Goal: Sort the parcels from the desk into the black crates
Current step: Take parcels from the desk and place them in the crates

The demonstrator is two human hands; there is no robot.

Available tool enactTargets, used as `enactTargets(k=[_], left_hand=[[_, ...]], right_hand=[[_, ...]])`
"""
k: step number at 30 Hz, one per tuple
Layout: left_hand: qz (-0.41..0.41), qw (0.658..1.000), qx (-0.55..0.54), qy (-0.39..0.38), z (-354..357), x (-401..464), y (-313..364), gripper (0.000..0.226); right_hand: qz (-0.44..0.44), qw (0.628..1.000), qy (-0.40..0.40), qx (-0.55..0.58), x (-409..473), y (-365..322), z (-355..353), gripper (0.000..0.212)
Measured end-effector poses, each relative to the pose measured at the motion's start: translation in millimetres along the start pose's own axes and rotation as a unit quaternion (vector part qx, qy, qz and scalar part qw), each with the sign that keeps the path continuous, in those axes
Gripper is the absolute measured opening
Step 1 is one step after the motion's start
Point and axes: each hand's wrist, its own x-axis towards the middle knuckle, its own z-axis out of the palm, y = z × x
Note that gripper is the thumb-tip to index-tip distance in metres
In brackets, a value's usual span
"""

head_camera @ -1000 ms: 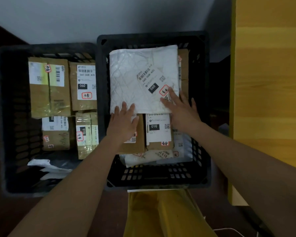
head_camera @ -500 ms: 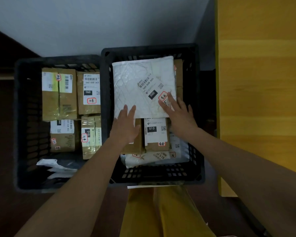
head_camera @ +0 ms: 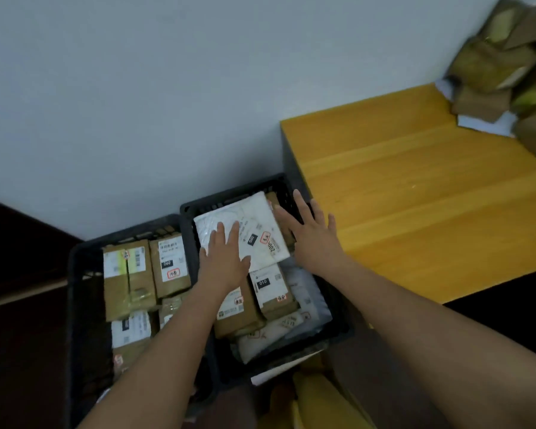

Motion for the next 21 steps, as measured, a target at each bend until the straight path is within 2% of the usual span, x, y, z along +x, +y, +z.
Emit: enactTargets(k=[9,21], left_hand=[[0.120,0.989,0.071,0.052,-68.8,-39.0,91.4,0.088],[0.234,0.958,0.136,0.094,-90.7,-70.6,265.4,0.091]], right_hand=[[0.090,0.987,0.132,-0.001,-79.0,31.7,-82.2,0.086],[0.223,0.947,0.225,0.043,-177.4,161.5,-157.3,0.081]])
